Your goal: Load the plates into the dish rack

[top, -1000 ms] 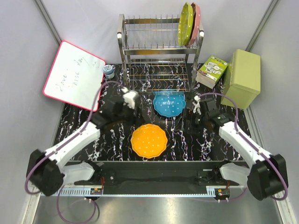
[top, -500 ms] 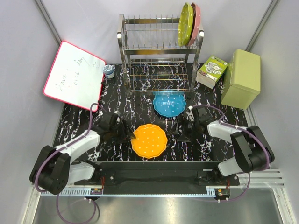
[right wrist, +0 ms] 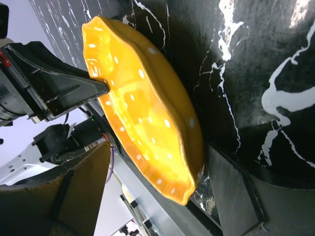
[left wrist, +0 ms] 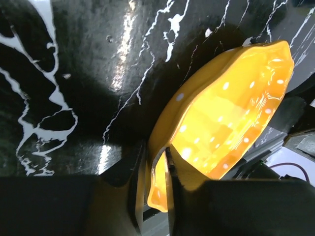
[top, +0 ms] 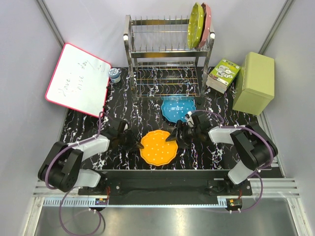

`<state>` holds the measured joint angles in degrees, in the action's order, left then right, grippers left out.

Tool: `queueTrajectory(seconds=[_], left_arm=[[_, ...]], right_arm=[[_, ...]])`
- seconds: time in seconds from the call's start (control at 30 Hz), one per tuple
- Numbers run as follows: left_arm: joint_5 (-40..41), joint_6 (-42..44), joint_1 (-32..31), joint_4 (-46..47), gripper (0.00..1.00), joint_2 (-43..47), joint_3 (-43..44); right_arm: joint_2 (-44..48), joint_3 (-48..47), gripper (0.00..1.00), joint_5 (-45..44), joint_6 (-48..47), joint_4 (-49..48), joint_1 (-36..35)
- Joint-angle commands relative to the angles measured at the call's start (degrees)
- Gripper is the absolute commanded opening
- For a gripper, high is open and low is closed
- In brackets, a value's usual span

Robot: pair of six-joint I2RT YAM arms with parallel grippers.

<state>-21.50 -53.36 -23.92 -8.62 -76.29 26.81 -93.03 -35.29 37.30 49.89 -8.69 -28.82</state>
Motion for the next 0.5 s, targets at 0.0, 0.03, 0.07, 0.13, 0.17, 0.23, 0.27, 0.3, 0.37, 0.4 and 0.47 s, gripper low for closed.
queueTrajectory(seconds=[0.0,0.03,0.07,0.13,0.17,0.23,0.27,0.3,0.37,0.4,0.47], left_arm=[[-3.1,-4.4,-1.7,6.1,0.15,-4.4,-0.2],[-3.3,-4.7,-1.7,6.1,0.15,-4.7,0.1],[-3.5,-4.9,-1.9,6.4,0.14,-5.4,0.2],[-3.8,-5.1,-2.3,7.0,0.13,-5.8,0.4],[-3.8,-5.2,-2.5,7.1,0.13,-6.1,0.5],[-3.6,-5.2,-2.5,7.1,0.13,-6.0,0.4],[-3.6,-5.1,-2.5,7.0,0.13,-5.8,0.4],[-3.4,-4.8,-2.5,6.5,0.13,-5.7,0.4],[-3.1,-4.6,-2.6,6.3,0.13,-5.1,0.1],[-3.0,-4.4,-2.5,5.5,0.13,-4.9,-0.1],[-2.7,-4.0,-2.5,4.8,0.12,-4.3,-0.3]], right_arm=[[-5.7,1.3,0.84,-0.7,1.6,-1.2,-2.0],[-6.4,0.6,0.82,-0.2,1.8,-1.9,-2.3],[-7.1,0.2,0.8,0.6,2.4,-3.0,-2.4],[-8.7,-1.1,0.79,1.9,3.6,-5.0,-3.4],[-8.8,-1.6,0.77,2.0,3.6,-5.3,-3.6],[-8.3,-2.3,0.74,1.4,3.4,-4.7,-3.9],[-7.8,-2.4,0.73,0.5,2.9,-4.1,-3.9],[-6.6,-2.4,0.72,-0.2,2.5,-3.2,-3.9],[-5.1,-2.0,0.72,-1.7,1.7,-0.5,-3.9],[-3.4,-1.6,0.72,-2.4,1.4,0.5,-3.8],[-1.5,-1.3,0.72,-3.1,1.1,1.8,-2.7]])
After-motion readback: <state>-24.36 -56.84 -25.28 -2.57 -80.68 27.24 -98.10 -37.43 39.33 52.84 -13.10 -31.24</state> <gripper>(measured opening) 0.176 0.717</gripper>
